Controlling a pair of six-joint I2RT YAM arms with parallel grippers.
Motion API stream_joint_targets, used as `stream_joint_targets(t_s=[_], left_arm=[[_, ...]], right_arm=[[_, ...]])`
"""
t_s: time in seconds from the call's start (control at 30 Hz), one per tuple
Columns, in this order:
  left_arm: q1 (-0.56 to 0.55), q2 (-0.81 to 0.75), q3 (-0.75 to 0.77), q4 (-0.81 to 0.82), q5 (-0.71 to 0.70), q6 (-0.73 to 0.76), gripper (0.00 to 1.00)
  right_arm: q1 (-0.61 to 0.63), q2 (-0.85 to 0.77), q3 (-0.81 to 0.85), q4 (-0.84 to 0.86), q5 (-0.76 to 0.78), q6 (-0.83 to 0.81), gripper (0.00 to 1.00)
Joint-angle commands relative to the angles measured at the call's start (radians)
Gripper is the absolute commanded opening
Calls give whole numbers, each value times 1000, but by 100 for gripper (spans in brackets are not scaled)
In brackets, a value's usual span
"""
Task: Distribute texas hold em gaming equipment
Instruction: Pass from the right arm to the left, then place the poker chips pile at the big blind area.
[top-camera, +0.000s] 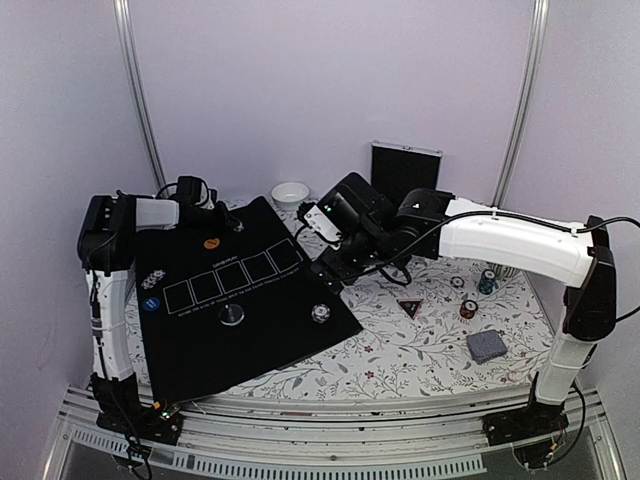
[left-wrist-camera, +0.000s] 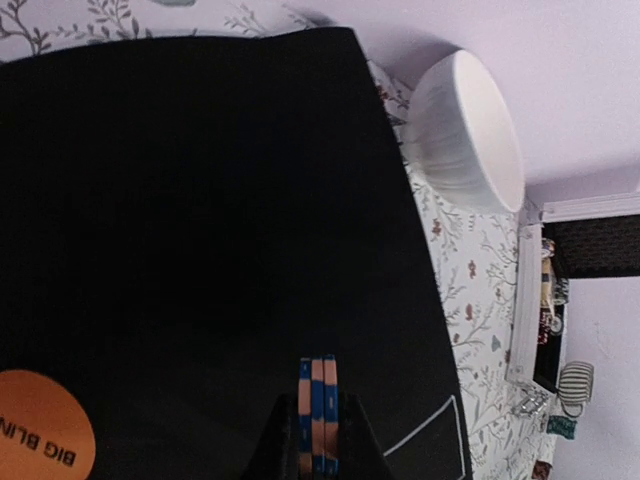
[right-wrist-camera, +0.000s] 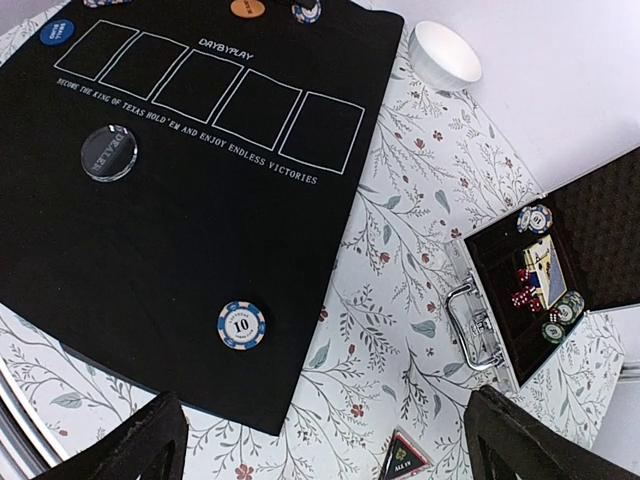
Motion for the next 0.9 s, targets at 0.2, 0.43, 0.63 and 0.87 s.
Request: stream_joint_targets(t_s=[0.2, 0.43, 0.63, 0.87], left_arm=[[-9, 143, 89, -79, 14, -60, 0], [5, 161, 79, -113, -17, -88, 34], [9, 136, 54, -126, -90, -105, 44], [5, 38, 34, -147, -195, -90, 74]], right_arm=[[-11, -33, -7, 14, 14, 17, 99], [-11, -35, 0, 13, 9, 9, 99], [-11, -44, 4, 7, 16, 9, 99], [-42, -53, 8, -37, 83, 36, 99]])
